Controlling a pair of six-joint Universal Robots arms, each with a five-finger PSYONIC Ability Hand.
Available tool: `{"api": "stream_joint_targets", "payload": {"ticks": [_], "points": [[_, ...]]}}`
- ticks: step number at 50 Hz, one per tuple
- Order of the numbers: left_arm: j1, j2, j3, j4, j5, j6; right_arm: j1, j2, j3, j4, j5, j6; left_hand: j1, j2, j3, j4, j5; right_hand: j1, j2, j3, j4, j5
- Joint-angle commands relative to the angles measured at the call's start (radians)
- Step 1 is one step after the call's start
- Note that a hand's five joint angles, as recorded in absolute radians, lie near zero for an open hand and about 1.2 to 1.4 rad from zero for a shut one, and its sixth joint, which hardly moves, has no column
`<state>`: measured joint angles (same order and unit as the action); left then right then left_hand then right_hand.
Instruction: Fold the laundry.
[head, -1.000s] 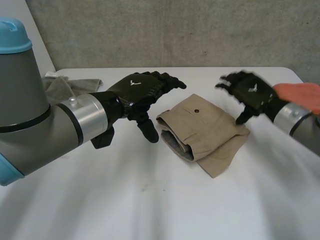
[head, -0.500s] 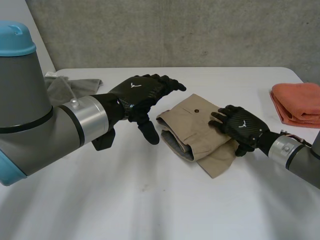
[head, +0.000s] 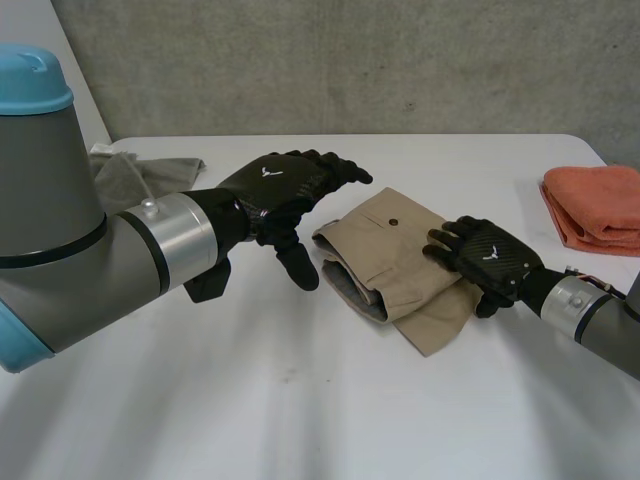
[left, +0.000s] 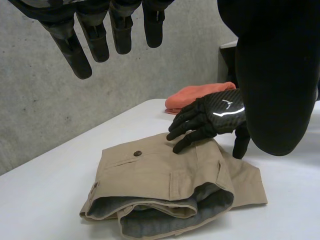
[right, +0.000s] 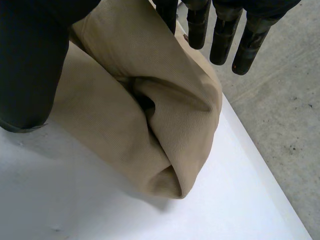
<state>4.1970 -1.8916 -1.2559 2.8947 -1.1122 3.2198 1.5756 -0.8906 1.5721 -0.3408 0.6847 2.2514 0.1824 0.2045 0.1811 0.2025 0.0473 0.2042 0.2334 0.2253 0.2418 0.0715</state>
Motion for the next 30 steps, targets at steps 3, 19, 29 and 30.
{"api": "stream_joint_targets", "payload": {"ticks": [3,19,29,30], "points": [[0.000,0.000,0.000,0.000,0.000,0.000,0.066,0.036,-0.052,-0.009,0.016,0.007,0.005,-0.017,0.006,-0.015,-0.035,-0.017,-0.046,-0.038,-0.054,-0.058],[0.000,0.000,0.000,0.000,0.000,0.000,0.158,0.096,-0.165,-0.007,0.101,0.023,0.005,-0.017,0.006,-0.015,-0.035,0.156,0.127,0.135,0.119,0.115],[0.002,0.000,0.000,0.000,0.000,0.000,0.195,0.121,-0.236,-0.007,0.136,0.149,0.005,-0.017,0.006,-0.015,-0.035,0.758,0.729,0.737,0.720,0.716],[0.000,0.000,0.000,0.000,0.000,0.000,0.195,0.128,-0.245,-0.006,0.136,0.163,0.005,-0.017,0.006,-0.015,-0.035,0.939,0.910,0.918,0.901,0.897]]}}
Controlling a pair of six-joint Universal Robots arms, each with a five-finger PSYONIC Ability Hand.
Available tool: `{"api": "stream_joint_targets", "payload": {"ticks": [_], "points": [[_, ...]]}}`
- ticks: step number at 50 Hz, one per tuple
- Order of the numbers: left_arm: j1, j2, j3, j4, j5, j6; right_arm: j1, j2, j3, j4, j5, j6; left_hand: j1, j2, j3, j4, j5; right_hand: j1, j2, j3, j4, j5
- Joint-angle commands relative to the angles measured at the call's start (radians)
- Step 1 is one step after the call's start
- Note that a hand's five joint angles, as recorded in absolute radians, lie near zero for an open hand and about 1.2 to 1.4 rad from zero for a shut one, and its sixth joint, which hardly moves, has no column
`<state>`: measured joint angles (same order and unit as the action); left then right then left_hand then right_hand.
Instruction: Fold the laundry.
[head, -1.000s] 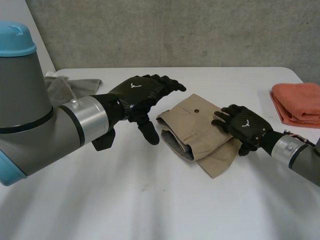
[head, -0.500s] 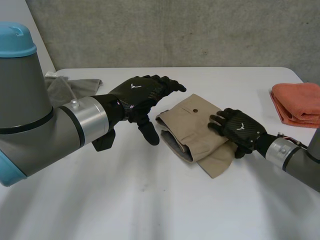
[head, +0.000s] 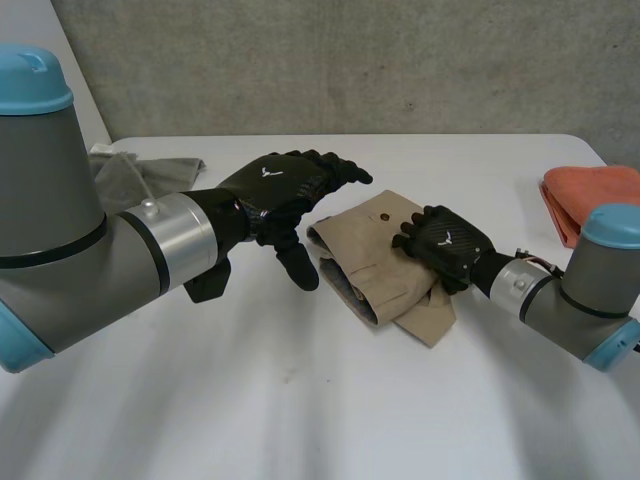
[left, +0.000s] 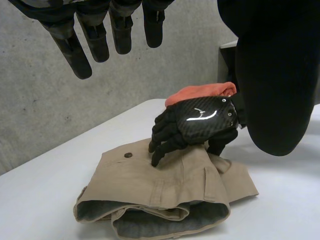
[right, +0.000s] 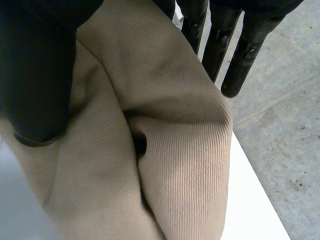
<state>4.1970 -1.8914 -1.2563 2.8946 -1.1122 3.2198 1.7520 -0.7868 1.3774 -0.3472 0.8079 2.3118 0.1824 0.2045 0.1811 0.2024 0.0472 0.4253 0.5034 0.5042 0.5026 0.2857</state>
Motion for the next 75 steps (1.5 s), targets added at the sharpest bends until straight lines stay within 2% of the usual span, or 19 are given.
{"api": "stream_joint_targets", "payload": {"ticks": [1,3,12,19,26,34,40,43,49,57,61,65,67,70,75], "points": [[0.002,0.000,0.000,0.000,0.000,-0.002,0.018,0.027,-0.055,0.000,0.014,0.106,0.005,-0.017,0.006,-0.015,-0.035,0.810,0.732,0.731,0.732,0.775],[0.002,0.000,0.000,0.000,0.000,-0.005,0.018,0.032,-0.066,0.000,0.017,0.112,0.005,-0.017,0.006,-0.015,-0.035,0.970,0.892,0.891,0.893,0.935],[0.002,0.000,0.000,0.000,0.000,-0.011,-0.002,-0.008,-0.084,0.023,0.033,0.132,0.005,-0.017,0.006,-0.015,-0.035,0.971,0.893,0.892,0.894,0.936],[0.002,0.000,0.002,0.000,0.000,-0.011,-0.126,-0.046,-0.110,0.088,0.039,0.121,0.005,-0.017,0.006,-0.015,-0.035,0.971,0.893,0.892,0.894,0.936],[0.003,0.000,0.003,0.003,0.000,-0.011,-0.183,-0.043,-0.179,0.157,0.045,0.132,0.005,-0.017,0.006,-0.015,-0.035,0.971,0.893,0.892,0.894,0.936],[0.003,0.000,0.003,0.008,0.000,-0.011,-0.186,-0.035,-0.357,0.143,0.145,0.247,0.005,-0.017,0.006,-0.015,-0.035,0.971,0.893,0.892,0.894,0.936],[0.003,0.000,0.003,0.009,0.000,-0.012,-0.190,0.003,-0.560,0.036,0.194,0.434,0.005,-0.017,0.006,-0.015,-0.035,0.971,0.893,0.892,0.894,0.936],[0.003,0.000,0.003,0.009,0.000,-0.012,-0.195,0.034,-0.661,-0.024,0.252,0.487,0.005,-0.017,0.006,-0.015,-0.035,0.971,0.893,0.892,0.894,0.936],[0.002,0.000,0.003,0.009,0.000,-0.012,-0.241,0.122,-0.851,-0.035,0.287,0.503,0.005,-0.017,0.006,-0.015,-0.035,0.971,0.893,0.892,0.894,0.936],[-0.003,0.002,0.002,0.009,0.000,-0.012,-0.359,0.208,-0.894,0.010,0.206,0.501,0.005,-0.017,0.006,-0.015,-0.035,0.971,0.893,0.892,0.894,0.936],[-0.005,0.002,0.002,0.009,0.000,-0.012,-0.440,0.227,-0.816,0.031,0.116,0.500,0.005,-0.017,0.006,-0.015,-0.035,0.971,0.893,0.892,0.894,0.936],[-0.005,0.002,0.002,0.009,0.000,-0.012,-0.505,0.222,-0.675,0.023,-0.012,0.477,0.005,-0.017,0.006,-0.015,-0.035,0.971,0.893,0.892,0.894,0.936],[-0.005,0.002,0.002,0.009,0.000,-0.012,-0.540,0.218,-0.605,0.025,-0.094,0.437,0.005,-0.017,0.006,-0.015,-0.035,0.971,0.893,0.892,0.894,0.936],[-0.005,0.002,0.002,0.009,0.000,-0.014,-0.589,0.210,-0.537,0.039,-0.151,0.379,0.005,-0.017,0.006,-0.015,-0.035,0.971,0.893,0.892,0.894,0.936],[-0.003,0.002,0.002,0.009,0.000,-0.035,-0.641,0.175,-0.474,0.083,-0.167,0.319,0.005,-0.017,0.006,-0.015,-0.035,0.971,0.893,0.892,0.894,0.936]]}}
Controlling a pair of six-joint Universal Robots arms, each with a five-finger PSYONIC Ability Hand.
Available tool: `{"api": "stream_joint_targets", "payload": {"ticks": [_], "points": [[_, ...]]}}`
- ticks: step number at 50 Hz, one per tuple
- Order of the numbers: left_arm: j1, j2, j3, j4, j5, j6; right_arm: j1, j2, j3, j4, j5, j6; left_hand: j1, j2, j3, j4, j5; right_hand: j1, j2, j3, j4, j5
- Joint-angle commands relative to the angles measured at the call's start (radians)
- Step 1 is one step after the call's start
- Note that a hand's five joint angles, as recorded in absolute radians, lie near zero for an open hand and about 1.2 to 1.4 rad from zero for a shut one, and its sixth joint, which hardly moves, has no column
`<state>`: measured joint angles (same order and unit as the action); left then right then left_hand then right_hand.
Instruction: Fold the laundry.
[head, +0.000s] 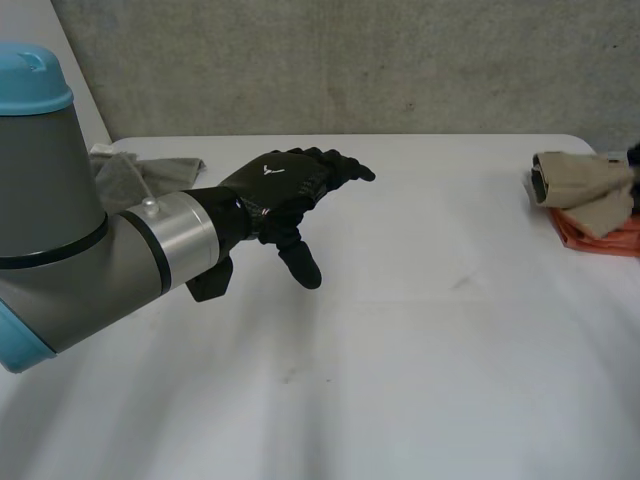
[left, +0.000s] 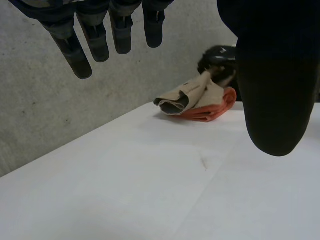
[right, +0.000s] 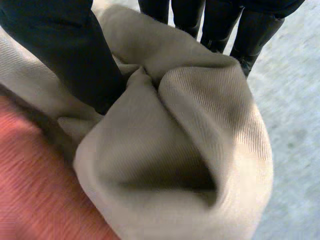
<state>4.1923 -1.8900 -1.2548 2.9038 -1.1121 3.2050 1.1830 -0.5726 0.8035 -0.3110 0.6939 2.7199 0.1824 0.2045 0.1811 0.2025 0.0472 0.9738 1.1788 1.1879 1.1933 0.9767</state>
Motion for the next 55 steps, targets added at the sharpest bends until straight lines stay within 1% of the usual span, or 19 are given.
{"api": "stream_joint_targets", "payload": {"ticks": [1,2,3,5,6,10,14,17,18,21,22,27,34,39,42,46,47,51,55], "points": [[0.002,0.000,0.000,0.002,0.002,-0.023,-0.077,-0.047,0.108,0.059,-0.054,-0.098,0.005,-0.017,0.006,-0.015,-0.035,0.422,0.217,0.208,0.203,0.245],[0.003,0.000,0.000,0.002,0.002,-0.027,-0.080,-0.056,0.114,0.072,-0.054,-0.106,0.005,-0.017,0.006,-0.015,-0.035,0.422,0.217,0.208,0.203,0.245],[0.003,0.000,0.000,0.002,0.002,-0.028,-0.083,-0.075,0.120,0.099,-0.048,-0.120,0.005,-0.017,0.006,-0.015,-0.035,-0.117,-0.322,-0.331,-0.337,-0.295],[0.003,0.000,0.002,0.003,0.002,-0.031,-0.085,-0.093,0.118,0.125,-0.036,-0.123,0.005,-0.017,0.006,-0.015,-0.035,-0.672,-0.877,-0.886,-0.891,-0.849],[0.003,0.002,0.002,0.005,0.002,-0.031,-0.086,-0.104,0.114,0.142,-0.031,-0.124,0.008,-0.015,0.009,-0.012,-0.032,-0.799,-1.004,-1.013,-1.019,-0.977],[0.002,0.003,0.002,0.008,0.002,-0.033,-0.080,-0.179,0.109,0.208,0.031,-0.131,0.008,-0.015,0.009,-0.012,-0.032,-0.799,-1.004,-1.013,-1.019,-0.977],[0.002,0.009,0.002,0.008,0.002,-0.033,-0.079,-0.276,0.109,0.239,0.137,-0.131,0.008,-0.015,0.009,-0.012,-0.032,-0.799,-1.004,-1.013,-1.019,-0.977],[0.003,0.012,0.002,0.008,0.000,-0.033,-0.048,-0.349,0.118,0.244,0.258,-0.123,0.008,-0.015,0.009,-0.012,-0.032,-0.799,-1.004,-1.013,-1.019,-0.977],[0.003,0.014,0.002,0.008,0.002,-0.033,-0.010,-0.387,0.118,0.257,0.339,-0.118,0.008,-0.015,0.009,-0.012,-0.032,-0.799,-1.004,-1.013,-1.019,-0.977],[0.003,0.015,0.003,0.008,0.002,-0.033,0.076,-0.438,0.117,0.280,0.476,-0.118,0.008,-0.015,0.009,-0.012,-0.032,-0.799,-1.004,-1.013,-1.019,-0.977],[0.003,0.015,0.003,0.008,0.002,-0.033,0.145,-0.467,0.118,0.291,0.555,-0.121,0.008,-0.015,0.009,-0.012,-0.032,-0.799,-1.004,-1.013,-1.019,-0.977],[0.005,0.020,0.009,0.011,-0.003,-0.031,0.366,-0.516,0.164,0.291,0.739,-0.105,0.011,-0.012,0.012,-0.010,-0.029,-0.799,-1.004,-1.013,-1.019,-0.977],[0.069,0.063,-0.001,0.066,-0.031,-0.033,0.676,-0.598,0.373,0.199,0.768,0.023,0.016,-0.006,0.018,-0.004,-0.023,-0.799,-1.004,-1.013,-1.019,-0.977],[0.159,0.083,-0.017,0.115,-0.129,-0.019,0.823,-0.627,0.560,0.103,0.765,0.050,0.008,-0.014,0.009,-0.012,-0.032,-0.799,-1.004,-1.013,-1.019,-0.977],[0.219,0.078,-0.018,0.140,-0.152,-0.014,0.894,-0.635,0.663,0.055,0.763,0.044,-0.001,-0.023,0.000,-0.021,-0.041,-0.799,-1.004,-1.013,-1.019,-0.977],[0.362,0.037,-0.017,0.204,-0.152,-0.007,0.926,-0.645,0.769,0.027,0.762,0.029,0.002,-0.020,0.003,-0.018,-0.038,-0.799,-1.004,-1.013,-1.019,-0.977],[0.418,-0.010,-0.005,0.231,-0.150,0.007,0.926,-0.650,0.784,0.026,0.762,0.023,0.008,-0.015,0.009,-0.012,-0.032,-0.799,-1.004,-1.013,-1.019,-0.977],[0.529,-0.128,0.038,0.288,-0.147,0.091,0.923,-0.659,0.850,0.023,0.759,-0.023,0.013,-0.009,0.015,-0.007,-0.026,-0.799,-1.004,-1.013,-1.019,-0.977],[0.574,-0.278,0.127,0.319,-0.131,0.214,0.923,-0.661,0.896,0.013,0.754,-0.055,0.013,-0.009,0.015,-0.007,-0.026,-0.799,-1.004,-1.013,-1.019,-0.977]]}}
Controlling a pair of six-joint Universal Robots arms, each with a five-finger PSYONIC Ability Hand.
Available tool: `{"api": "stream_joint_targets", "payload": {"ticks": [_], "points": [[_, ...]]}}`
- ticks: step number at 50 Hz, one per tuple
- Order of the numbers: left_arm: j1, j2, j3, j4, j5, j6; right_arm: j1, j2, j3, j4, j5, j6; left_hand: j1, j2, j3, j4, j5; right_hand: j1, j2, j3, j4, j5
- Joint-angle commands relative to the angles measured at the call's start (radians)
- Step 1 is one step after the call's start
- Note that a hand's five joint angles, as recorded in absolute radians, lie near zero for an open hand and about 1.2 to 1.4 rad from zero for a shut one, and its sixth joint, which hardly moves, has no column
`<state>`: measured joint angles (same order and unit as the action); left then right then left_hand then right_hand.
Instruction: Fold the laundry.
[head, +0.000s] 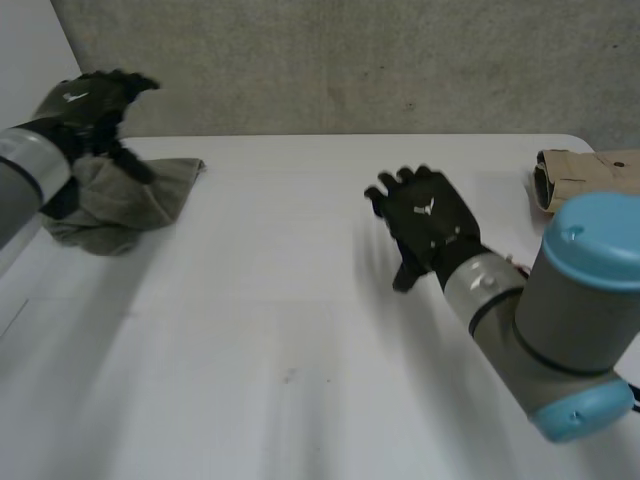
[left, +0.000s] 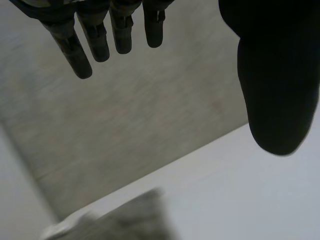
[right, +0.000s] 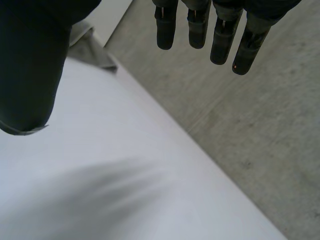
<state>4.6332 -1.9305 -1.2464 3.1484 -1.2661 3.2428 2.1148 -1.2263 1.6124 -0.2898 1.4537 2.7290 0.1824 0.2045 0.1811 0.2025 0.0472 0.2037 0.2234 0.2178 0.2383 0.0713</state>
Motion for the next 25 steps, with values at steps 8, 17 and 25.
{"api": "stream_joint_targets", "payload": {"ticks": [8,17,25], "points": [[0.165,-0.450,0.246,0.100,0.122,0.331,-0.013,-0.007,0.164,-0.052,-0.012,-0.069,0.034,0.012,0.035,0.014,-0.005,-0.029,-0.049,-0.043,-0.064,-0.071],[0.170,-0.622,0.389,0.260,0.136,0.350,-0.047,-0.006,0.190,-0.077,-0.024,-0.069,0.163,0.141,0.164,0.143,0.124,-0.029,-0.049,-0.043,-0.064,-0.071],[0.171,-0.748,0.561,0.183,0.134,0.354,-0.058,-0.004,0.202,-0.077,-0.026,-0.069,0.234,0.211,0.235,0.214,0.194,-0.029,-0.049,-0.043,-0.064,-0.071]]}}
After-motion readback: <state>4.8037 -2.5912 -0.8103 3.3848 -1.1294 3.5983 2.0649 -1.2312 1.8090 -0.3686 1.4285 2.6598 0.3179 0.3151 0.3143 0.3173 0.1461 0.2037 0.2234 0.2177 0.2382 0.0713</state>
